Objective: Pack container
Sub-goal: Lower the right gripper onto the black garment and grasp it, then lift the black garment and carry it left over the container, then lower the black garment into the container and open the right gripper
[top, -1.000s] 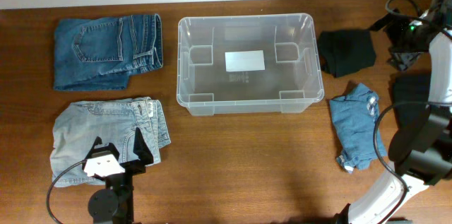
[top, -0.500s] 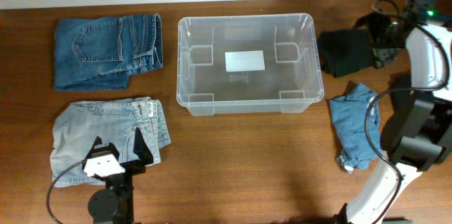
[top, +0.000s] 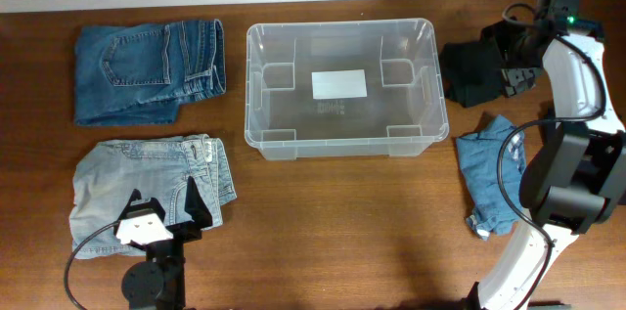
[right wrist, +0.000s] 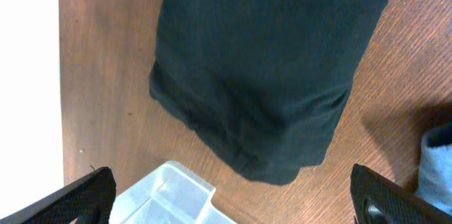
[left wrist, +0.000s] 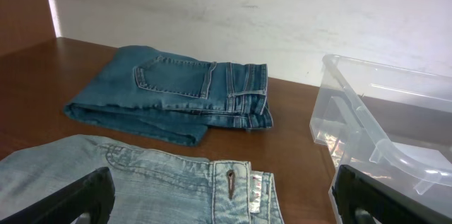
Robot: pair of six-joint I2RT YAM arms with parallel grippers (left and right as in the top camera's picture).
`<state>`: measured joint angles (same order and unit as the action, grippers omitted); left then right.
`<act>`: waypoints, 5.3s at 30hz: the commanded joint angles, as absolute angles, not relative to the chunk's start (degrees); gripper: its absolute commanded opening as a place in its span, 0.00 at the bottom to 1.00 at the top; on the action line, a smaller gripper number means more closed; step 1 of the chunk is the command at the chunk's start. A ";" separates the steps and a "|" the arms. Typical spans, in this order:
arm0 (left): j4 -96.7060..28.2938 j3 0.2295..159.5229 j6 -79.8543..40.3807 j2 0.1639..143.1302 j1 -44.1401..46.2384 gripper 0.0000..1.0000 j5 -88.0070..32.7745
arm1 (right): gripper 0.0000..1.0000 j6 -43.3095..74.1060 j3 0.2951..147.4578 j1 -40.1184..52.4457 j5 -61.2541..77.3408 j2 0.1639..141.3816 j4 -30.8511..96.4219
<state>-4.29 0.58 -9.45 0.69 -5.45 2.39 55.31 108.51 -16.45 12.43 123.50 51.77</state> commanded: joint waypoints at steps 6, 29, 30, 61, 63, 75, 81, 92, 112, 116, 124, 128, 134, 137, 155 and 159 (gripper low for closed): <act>-4.56 0.49 -8.95 0.34 -5.80 0.99 2.79 | 0.99 56.03 104.86 -16.51 10.90 125.05 47.40; -4.56 0.49 -8.97 0.34 -5.80 0.99 2.76 | 0.99 56.07 104.77 -16.51 11.44 132.77 44.66; -4.56 0.49 -8.97 0.34 -5.80 0.99 2.76 | 0.99 56.07 104.77 -16.49 11.33 133.19 43.99; -4.56 0.49 -8.97 0.34 -5.80 0.99 2.76 | 0.25 56.16 101.32 -16.47 9.93 136.59 38.44; -4.56 0.49 -8.95 0.34 -5.80 0.99 2.79 | 0.20 55.94 101.32 -16.82 11.25 136.53 38.00; -4.56 0.49 -8.95 0.34 -5.80 0.99 2.79 | 0.04 44.56 112.07 -23.79 33.58 132.55 37.45; -4.56 0.49 -8.95 0.34 -5.80 0.99 2.79 | 0.04 41.32 121.25 -25.52 51.51 127.94 37.47; -4.56 0.49 -8.95 0.34 -5.80 0.99 2.79 | 0.04 40.45 132.35 -17.56 67.13 117.45 42.65; -4.56 0.49 -8.97 0.34 -5.80 0.99 2.79 | 0.05 21.21 130.72 18.61 32.91 117.34 69.14; -4.56 0.49 -8.97 0.34 -5.80 0.99 2.79 | 0.05 21.21 130.72 20.78 30.92 120.20 68.49; -4.56 0.49 -8.97 0.34 -5.80 0.99 2.79 | 0.05 21.89 130.72 21.47 31.03 126.10 66.63; -4.56 0.49 -8.95 0.34 -5.80 0.99 2.79 | 0.05 21.85 130.72 21.67 31.44 129.23 65.71; -4.56 0.49 -8.97 0.34 -5.80 0.99 2.79 | 0.05 21.87 130.72 21.85 35.57 132.44 62.46; -4.56 0.49 -8.97 0.34 -5.80 0.99 2.76 | 0.05 21.96 130.72 21.85 37.54 133.12 61.60; -4.56 0.49 -8.95 0.34 -5.80 0.99 2.79 | 0.06 24.47 130.69 21.85 40.80 139.17 60.58; -4.56 0.49 -8.95 0.34 -5.80 0.99 2.76 | 0.10 24.47 130.43 21.85 35.66 140.46 60.66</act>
